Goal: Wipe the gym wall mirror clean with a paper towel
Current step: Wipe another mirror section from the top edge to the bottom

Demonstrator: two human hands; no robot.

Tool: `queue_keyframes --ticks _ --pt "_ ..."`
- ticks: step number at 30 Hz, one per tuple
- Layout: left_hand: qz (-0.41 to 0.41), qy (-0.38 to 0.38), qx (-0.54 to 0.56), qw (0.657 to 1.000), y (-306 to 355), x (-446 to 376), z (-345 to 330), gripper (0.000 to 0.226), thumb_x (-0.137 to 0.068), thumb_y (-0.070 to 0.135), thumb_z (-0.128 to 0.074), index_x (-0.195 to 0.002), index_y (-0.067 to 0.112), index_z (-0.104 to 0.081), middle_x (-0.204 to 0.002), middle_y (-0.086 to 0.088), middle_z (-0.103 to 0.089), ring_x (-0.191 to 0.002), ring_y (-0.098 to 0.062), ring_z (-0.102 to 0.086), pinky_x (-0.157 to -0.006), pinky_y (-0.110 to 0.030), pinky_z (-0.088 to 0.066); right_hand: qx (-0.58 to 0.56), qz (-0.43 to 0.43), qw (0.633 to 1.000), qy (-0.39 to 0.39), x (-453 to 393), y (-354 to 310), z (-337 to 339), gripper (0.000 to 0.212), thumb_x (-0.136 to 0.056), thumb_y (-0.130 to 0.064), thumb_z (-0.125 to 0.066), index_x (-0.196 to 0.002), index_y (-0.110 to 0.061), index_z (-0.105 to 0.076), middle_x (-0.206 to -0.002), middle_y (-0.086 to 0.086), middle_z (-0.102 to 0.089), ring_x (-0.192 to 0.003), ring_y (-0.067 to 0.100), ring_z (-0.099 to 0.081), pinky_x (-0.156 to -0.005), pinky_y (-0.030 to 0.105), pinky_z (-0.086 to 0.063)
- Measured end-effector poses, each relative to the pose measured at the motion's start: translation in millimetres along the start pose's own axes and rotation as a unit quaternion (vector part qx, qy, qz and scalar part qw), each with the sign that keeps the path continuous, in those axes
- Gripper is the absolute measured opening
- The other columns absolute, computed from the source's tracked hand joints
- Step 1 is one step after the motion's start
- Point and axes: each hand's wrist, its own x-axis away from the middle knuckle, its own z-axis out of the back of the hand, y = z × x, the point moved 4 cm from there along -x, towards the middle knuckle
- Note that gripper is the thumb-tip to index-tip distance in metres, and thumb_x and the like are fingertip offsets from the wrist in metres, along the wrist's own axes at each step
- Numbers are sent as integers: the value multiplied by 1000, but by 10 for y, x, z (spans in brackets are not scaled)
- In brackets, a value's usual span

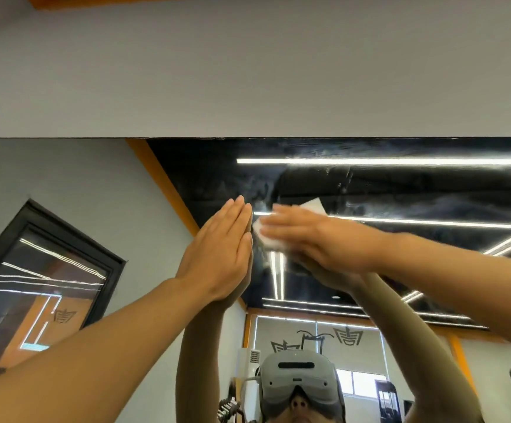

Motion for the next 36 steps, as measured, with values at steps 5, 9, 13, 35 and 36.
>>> queue_keyframes --ticks 5,9,13,35,36 --pt "4 42 25 999 -1 53 -34 67 -97 48 -14 -158 21 -16 -166 8 -10 -147 2 5 -115 -11 9 -56 -179 976 112 -558 469 348 48 -108 -28 -34 -156 -28 -29 -167 -3 -15 -154 21 -5 -123 40 -3" --pt "41 58 22 997 -53 42 -19 71 -95 48 -15 -159 18 -12 -167 5 -2 -150 -3 9 -116 -15 14 -25 -226 963 143 -761 508 330 52 -107 -15 -38 -157 -22 -27 -167 0 -13 -154 24 -2 -121 35 0" --pt "89 58 31 994 -80 72 -23 75 -92 46 -12 -160 15 -6 -168 1 4 -153 -8 9 -114 -14 16 -68 -116 982 129 -555 103 130 46 -109 -29 -33 -154 -25 -34 -164 -5 -24 -152 12 -8 -117 21 -2" --pt "92 62 49 993 -163 78 18 74 -89 40 -11 -159 18 -12 -168 5 -3 -153 -8 3 -113 -12 11 -31 -137 977 163 -906 95 131 43 -107 -18 -41 -150 -18 -42 -160 1 -33 -150 21 -17 -119 29 -11" --pt "96 70 69 991 -183 85 20 73 -89 40 -12 -159 18 -16 -167 6 -7 -153 -8 0 -114 -13 7 -44 -108 982 149 -789 26 64 43 -108 -21 -40 -151 -21 -41 -160 -2 -33 -151 16 -15 -117 22 -8"
